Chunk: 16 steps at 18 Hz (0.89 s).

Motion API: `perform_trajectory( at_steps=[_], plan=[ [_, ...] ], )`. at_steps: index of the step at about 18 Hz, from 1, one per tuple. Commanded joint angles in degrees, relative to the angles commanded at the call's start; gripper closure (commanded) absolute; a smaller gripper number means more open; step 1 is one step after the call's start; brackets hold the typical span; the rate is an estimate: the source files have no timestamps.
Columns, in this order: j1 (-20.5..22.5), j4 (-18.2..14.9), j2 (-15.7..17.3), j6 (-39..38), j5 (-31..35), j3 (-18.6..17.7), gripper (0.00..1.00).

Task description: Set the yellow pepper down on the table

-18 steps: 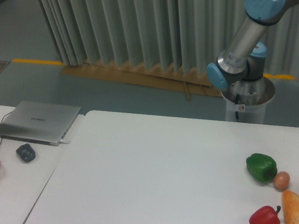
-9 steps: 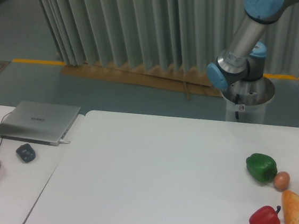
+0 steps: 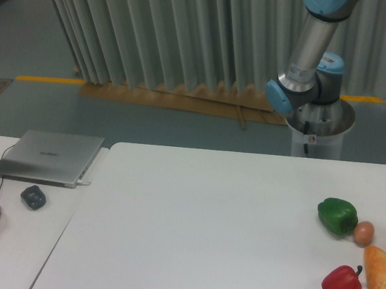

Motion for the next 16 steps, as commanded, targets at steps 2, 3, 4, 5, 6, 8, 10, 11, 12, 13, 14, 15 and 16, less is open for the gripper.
perform_trajectory(
  at_steps=[2,3,4,5,6,8,10,11,12,13,14,15,16],
  plan=[
    [-1.4,-0.2,0.8,-3.3,-0.6,-0.1,0.56],
    [-2.9,-0.1,0.9,-5.5,-1.3,-0.1,0.56],
    [-3.8,-0.1,0.9,-7.7,-1.4,-0.3,0.56],
    [-5.2,0.1,0.8,-10.1,-1.5,-0.4,0.56],
    [-6.9,0.4,0.6,-12.1,-1.4,-0.5,0.56],
    [-10.2,2.8,0.1,-20.1,-1.5,-1.2,0.56],
    [-13.1,7.5,-1.1,-25.2,-0.9,-2.5,0.56],
    [-13.5,9.0,-1.0,-25.9,-0.7,-3.9,0.56],
    [-13.6,9.5,-0.9,-25.9,-0.7,-4.2,0.56],
    [-13.6,9.7,-0.9,-26.0,-0.7,-4.4,0.56],
    [-13.7,9.8,-1.0,-26.1,-0.4,-4.8,0.56],
    [-14.3,10.1,-0.9,-26.3,0.4,-5.5,0.56],
    [-15.0,10.2,-1.0,-26.5,1.9,-5.7,0.56]
  ],
)
